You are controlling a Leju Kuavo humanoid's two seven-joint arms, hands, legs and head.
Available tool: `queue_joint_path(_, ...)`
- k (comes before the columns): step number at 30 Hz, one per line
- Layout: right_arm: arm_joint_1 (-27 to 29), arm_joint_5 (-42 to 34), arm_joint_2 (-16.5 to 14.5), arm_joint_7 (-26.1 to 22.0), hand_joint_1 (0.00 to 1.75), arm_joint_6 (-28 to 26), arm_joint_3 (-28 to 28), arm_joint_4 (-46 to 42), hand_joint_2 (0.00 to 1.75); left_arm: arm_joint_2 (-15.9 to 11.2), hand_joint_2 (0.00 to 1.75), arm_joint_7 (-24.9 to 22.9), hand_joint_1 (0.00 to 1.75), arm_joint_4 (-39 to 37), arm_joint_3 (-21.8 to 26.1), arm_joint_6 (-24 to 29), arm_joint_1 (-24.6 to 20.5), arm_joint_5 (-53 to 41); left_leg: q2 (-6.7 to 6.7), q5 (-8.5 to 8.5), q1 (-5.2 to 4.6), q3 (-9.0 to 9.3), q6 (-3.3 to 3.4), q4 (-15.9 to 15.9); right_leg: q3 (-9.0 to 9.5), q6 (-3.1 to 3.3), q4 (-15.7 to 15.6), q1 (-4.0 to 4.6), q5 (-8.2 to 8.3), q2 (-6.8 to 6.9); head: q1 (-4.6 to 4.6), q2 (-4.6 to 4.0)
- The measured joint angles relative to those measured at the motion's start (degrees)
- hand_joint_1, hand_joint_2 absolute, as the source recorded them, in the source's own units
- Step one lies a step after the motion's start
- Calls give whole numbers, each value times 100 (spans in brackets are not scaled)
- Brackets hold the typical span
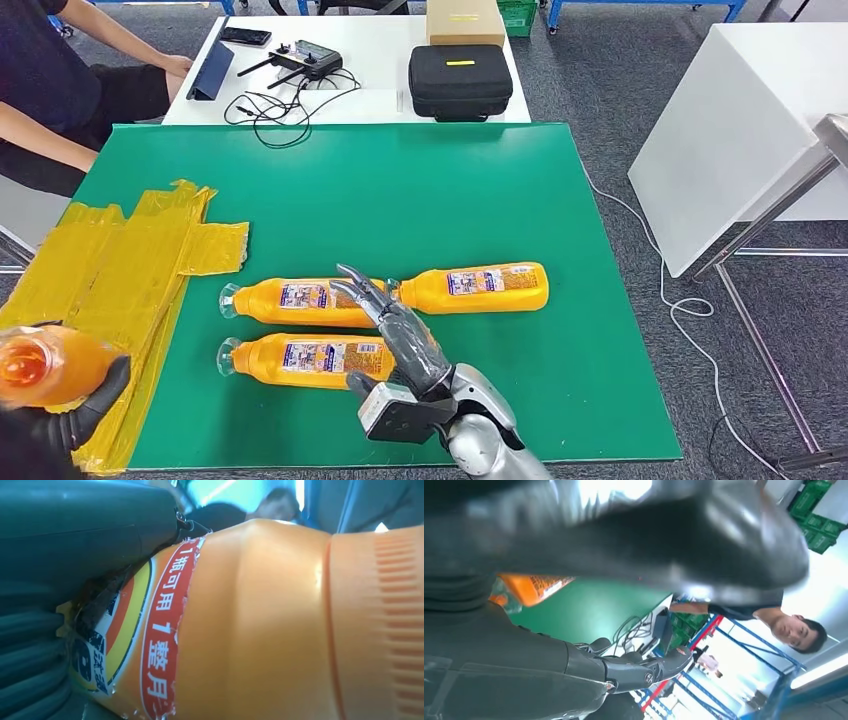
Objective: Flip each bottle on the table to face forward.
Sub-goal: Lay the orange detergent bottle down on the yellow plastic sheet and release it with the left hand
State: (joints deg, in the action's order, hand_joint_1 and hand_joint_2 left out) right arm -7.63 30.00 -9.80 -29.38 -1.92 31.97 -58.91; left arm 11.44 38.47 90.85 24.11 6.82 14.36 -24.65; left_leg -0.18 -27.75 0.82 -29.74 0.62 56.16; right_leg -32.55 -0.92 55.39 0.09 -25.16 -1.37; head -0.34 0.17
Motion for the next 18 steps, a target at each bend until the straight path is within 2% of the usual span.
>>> queue_joint_path(5,43,20,62,4,0,1,-40,-154,0,-78,175,-10,175,-2,106,110,-126,-101,0,1,-2,1,-1,0,0,0,0,-2,0,0,0,0)
queue_joint_path(8,82,54,92,59,0,-16,-49,-227,0,-167,175,-180,175,-76,95,429,-238,-416,-1,1,-3,1,-1,0,-2,-1,-1,-2,0,3,1,-1)
queue_joint_path(10,147,69,125,128,0,-17,-65,-326,0,-348,175,-412,175,-325,20,1105,-437,-1010,-4,1,-2,0,-1,0,-3,0,-1,-2,0,9,0,0)
queue_joint_path(13,272,75,187,218,0,1,-79,-509,0,-753,175,-798,175,-1108,-197,2614,-929,-2321,-8,4,-1,0,-5,0,0,0,0,-1,0,16,-1,0)
queue_joint_path(14,307,75,209,236,0,4,-79,-564,0,-886,175,-915,175,-1421,-263,2937,-1099,-2703,-7,6,0,0,-8,0,1,0,2,-1,0,16,-1,0)
queue_joint_path(16,364,75,251,268,0,-1,-80,-658,0,-1086,175,-1116,175,-2037,-322,3230,-1391,-3472,-5,9,0,1,-11,0,1,1,5,-1,1,15,-1,-1)
queue_joint_path(18,390,73,285,325,0,-10,-89,-713,0,-1208,175,-1304,175,-2676,-278,3285,-1661,-4164,-2,11,0,3,-11,0,1,2,7,-1,2,13,1,-1)
